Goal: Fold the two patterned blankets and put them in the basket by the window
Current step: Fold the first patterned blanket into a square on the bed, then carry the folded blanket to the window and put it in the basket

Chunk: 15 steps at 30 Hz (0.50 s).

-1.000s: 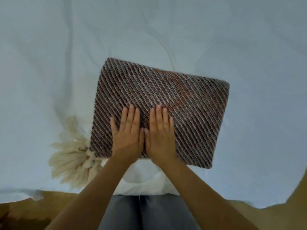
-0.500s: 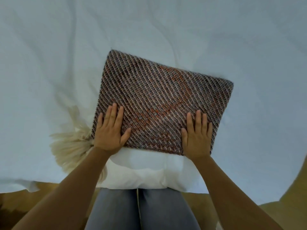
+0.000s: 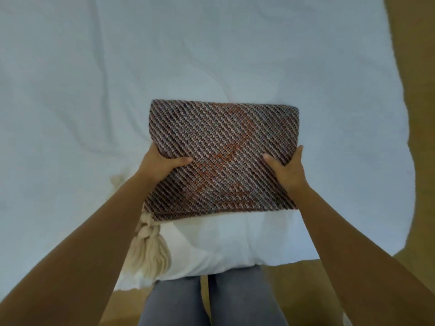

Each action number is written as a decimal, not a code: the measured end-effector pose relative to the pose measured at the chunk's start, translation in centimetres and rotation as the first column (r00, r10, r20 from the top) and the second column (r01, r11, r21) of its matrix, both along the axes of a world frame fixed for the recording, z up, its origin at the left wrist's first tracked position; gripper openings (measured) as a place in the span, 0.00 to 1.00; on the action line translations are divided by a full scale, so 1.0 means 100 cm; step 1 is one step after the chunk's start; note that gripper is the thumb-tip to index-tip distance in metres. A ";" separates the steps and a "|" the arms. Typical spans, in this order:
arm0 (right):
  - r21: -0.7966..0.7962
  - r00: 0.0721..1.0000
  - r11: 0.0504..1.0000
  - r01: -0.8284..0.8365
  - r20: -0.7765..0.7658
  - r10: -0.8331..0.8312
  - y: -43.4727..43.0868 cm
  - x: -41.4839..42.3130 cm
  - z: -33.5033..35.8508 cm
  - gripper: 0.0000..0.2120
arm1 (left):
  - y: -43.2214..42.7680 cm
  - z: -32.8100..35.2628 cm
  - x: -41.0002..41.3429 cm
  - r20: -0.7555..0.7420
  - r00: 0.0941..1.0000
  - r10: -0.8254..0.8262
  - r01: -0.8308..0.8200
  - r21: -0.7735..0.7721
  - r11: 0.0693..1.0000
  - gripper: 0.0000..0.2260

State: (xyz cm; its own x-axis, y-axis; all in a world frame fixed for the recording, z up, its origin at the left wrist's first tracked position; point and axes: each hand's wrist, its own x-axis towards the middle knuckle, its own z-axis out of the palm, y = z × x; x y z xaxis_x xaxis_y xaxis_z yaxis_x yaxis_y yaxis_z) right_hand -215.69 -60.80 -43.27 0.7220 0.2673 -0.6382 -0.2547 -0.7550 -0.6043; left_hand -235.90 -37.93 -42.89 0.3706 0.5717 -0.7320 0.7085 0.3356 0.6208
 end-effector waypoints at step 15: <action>0.241 0.900 0.878 0.414 0.035 -0.434 -0.133 -0.057 0.127 0.21 | -0.066 0.132 0.031 0.281 0.947 -0.155 0.201 -0.142 0.969 0.24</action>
